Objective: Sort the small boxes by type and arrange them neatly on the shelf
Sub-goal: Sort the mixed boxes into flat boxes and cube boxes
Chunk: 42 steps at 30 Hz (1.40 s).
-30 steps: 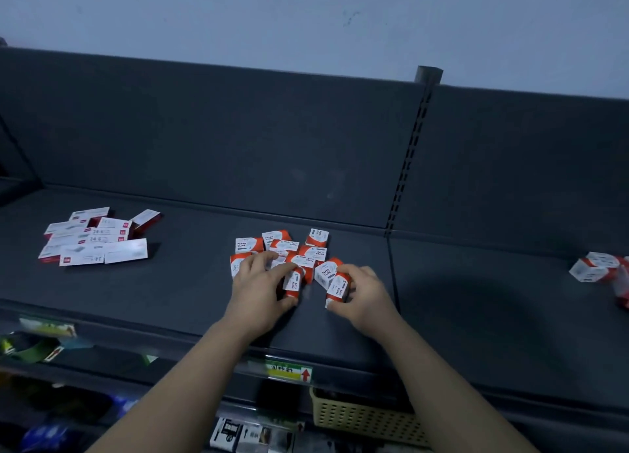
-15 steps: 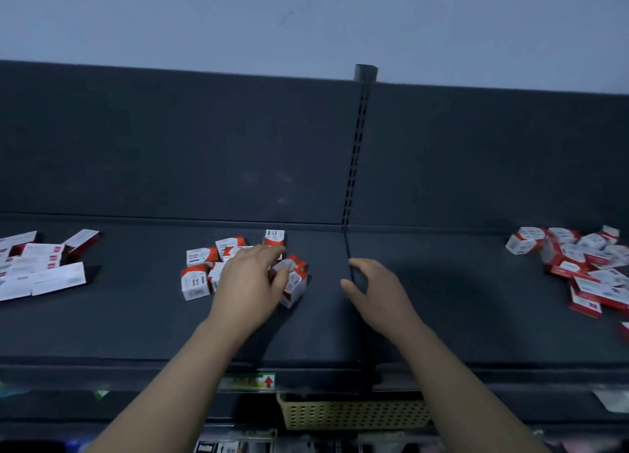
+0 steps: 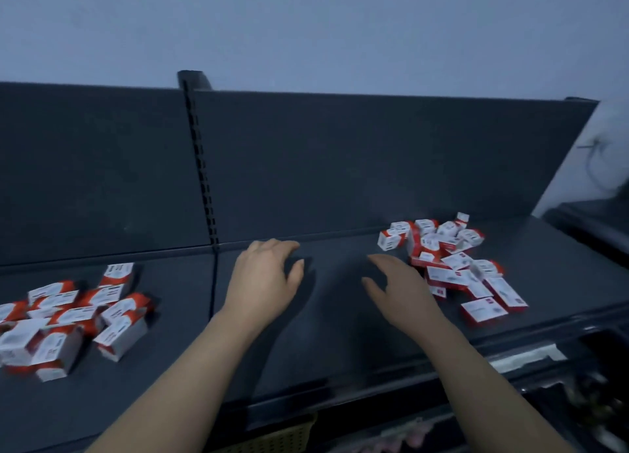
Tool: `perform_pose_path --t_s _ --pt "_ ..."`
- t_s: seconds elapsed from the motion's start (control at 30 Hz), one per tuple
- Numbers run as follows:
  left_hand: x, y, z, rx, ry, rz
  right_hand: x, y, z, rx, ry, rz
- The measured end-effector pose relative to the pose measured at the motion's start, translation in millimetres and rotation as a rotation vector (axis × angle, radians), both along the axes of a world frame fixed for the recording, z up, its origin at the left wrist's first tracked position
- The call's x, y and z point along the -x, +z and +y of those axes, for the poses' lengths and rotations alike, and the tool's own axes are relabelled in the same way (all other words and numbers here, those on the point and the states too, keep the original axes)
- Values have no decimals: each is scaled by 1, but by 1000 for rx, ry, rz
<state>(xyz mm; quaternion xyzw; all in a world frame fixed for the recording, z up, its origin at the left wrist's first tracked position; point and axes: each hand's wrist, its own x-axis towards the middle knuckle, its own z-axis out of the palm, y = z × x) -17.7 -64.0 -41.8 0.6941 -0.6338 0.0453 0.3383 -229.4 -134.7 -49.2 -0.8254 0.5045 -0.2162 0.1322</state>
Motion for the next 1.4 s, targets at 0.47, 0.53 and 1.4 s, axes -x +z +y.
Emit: perform_pose_path --t_s 0.47,0.53,1.4 --pt "109 -18 -145 -223 -108 99 120 -4 -100 -98 -231 -47" --pt "113 -19 -162 -247 -119 109 122 -7 -113 -111 -251 -39" --pt "90 -40 -210 -197 -245 304 92 5 -163 -151 -251 -150"
